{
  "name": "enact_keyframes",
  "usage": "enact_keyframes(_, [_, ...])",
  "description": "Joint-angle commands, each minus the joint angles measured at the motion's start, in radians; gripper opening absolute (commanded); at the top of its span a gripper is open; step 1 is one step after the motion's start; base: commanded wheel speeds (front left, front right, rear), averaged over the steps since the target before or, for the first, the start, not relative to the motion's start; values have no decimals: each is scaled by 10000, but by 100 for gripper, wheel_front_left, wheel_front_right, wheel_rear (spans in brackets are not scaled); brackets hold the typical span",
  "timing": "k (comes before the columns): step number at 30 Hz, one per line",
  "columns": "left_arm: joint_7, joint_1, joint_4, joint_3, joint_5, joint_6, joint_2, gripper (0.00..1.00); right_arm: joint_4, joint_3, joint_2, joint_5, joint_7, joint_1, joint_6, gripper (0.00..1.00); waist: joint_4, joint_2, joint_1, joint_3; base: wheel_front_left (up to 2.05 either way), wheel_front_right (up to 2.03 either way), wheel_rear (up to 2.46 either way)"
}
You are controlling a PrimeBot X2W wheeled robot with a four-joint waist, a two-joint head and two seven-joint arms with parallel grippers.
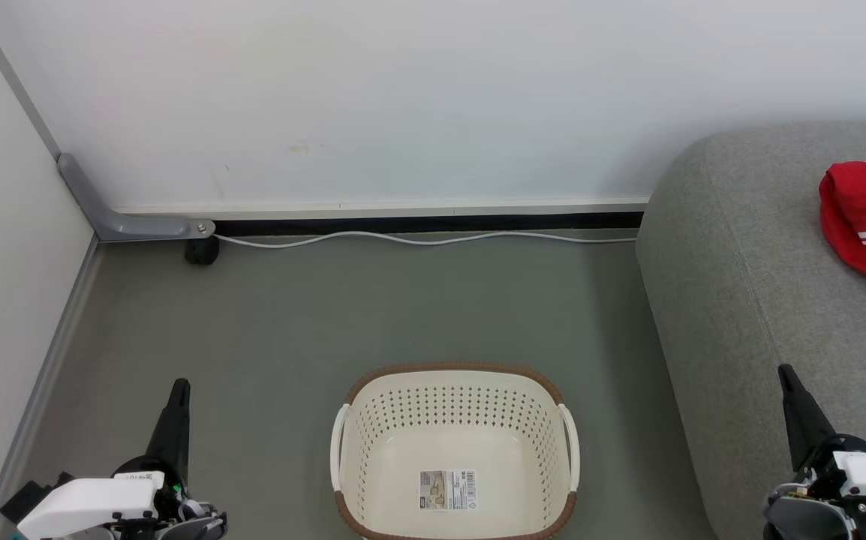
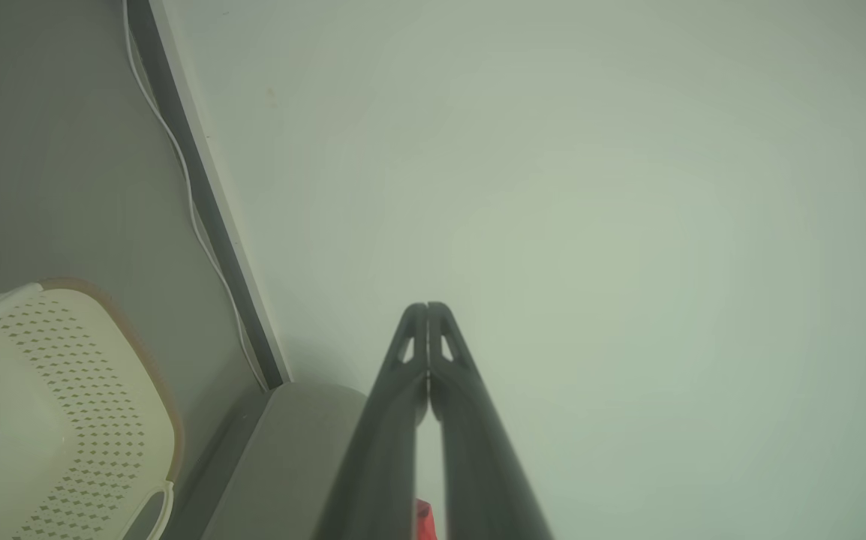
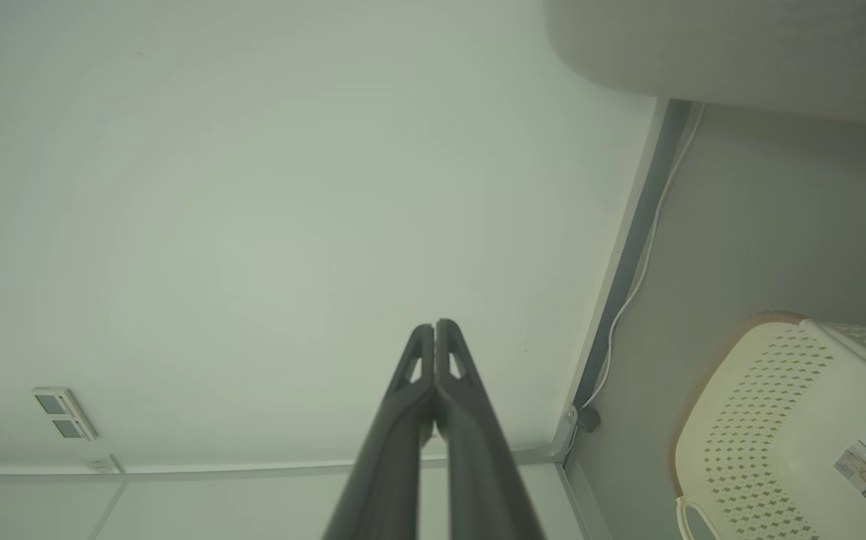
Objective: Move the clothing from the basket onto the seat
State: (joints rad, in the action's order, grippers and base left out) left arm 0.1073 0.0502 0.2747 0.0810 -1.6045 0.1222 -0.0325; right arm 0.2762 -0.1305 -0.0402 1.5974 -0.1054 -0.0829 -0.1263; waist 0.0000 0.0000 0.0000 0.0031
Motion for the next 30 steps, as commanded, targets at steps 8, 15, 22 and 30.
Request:
enact_keyframes(8, [59, 579, -294, 327, -42, 84, -177, 0, -315, 166, -100, 112, -79, -250, -44, 0, 0, 0, 0, 0, 0, 0, 0])
enact_keyframes(15, [59, 579, -294, 327, -42, 84, -177, 0, -315, 166, -100, 112, -79, -250, -44, 0, 0, 0, 0, 0, 0, 0, 0])
enact_keyframes(22, [59, 579, -294, 327, -42, 84, -177, 0, -315, 166, -100, 112, -79, -250, -44, 0, 0, 0, 0, 0, 0, 0, 0])
enact_keyframes(30, [59, 579, -295, 327, -42, 84, -177, 0, -315, 167, -100, 112, -79, -250, -44, 0, 0, 0, 0, 0, 0, 0, 0])
